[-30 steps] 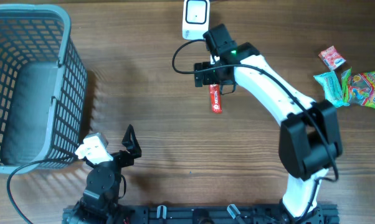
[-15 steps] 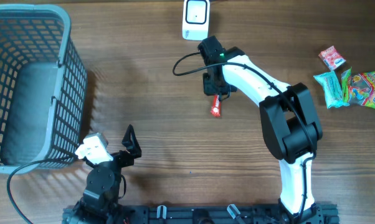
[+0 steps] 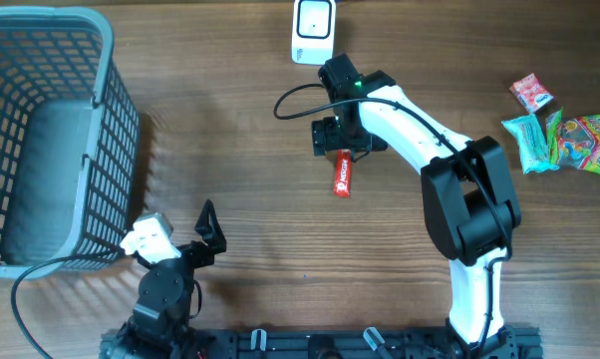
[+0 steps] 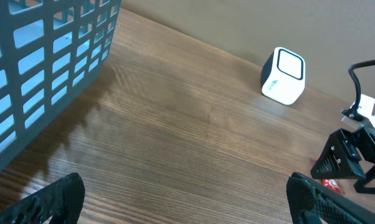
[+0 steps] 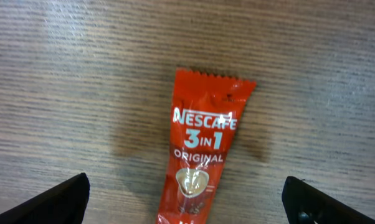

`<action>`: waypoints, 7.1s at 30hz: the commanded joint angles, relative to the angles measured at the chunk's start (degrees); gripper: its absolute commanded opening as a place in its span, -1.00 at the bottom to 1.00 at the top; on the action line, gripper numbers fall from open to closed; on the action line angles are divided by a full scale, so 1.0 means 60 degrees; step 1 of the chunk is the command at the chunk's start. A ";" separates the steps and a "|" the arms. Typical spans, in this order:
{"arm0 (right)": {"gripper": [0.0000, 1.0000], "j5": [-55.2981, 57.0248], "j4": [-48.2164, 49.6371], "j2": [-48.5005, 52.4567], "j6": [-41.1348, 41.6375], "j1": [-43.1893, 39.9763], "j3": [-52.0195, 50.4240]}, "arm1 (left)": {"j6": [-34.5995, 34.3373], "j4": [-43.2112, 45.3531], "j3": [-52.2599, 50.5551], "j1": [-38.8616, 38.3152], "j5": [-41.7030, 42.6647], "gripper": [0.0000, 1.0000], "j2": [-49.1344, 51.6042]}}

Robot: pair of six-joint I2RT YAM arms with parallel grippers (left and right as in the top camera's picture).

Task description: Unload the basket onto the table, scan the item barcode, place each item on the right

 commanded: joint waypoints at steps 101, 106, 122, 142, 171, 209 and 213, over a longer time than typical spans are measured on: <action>0.89 0.0211 -0.0215 -0.2448 0.2215 0.3020 -0.3490 | -0.0055 0.0029 -0.0055 -0.0036 -0.0058 1.00 -0.0073; 0.92 0.0186 0.0962 -0.2448 0.2404 0.3515 -0.4120 | -0.0055 0.0029 -0.0055 -0.0036 -0.0058 1.00 -0.0073; -0.91 -0.9165 0.0233 -0.2277 -0.2506 0.1829 -0.2382 | -0.0055 0.0029 -0.0055 -0.0036 -0.0058 1.00 -0.0073; -0.91 -1.5555 0.1665 -0.2273 -1.3107 -0.0667 -0.2889 | -0.0055 0.0029 -0.0055 -0.0036 -0.0058 1.00 -0.0073; -0.91 -0.3982 0.7817 -0.2273 0.0903 -0.1082 -0.2827 | -0.0055 0.0029 -0.0055 -0.0036 -0.0058 1.00 -0.0073; -0.91 0.1410 -0.0852 0.0554 -0.0882 -0.6419 0.1220 | -0.0055 0.0029 -0.0055 -0.0036 -0.0058 1.00 -0.0073; -0.66 0.1421 -0.0033 0.0554 -0.0525 -0.8102 0.0244 | -0.0055 0.0029 -0.0055 -0.0036 -0.0058 1.00 -0.0073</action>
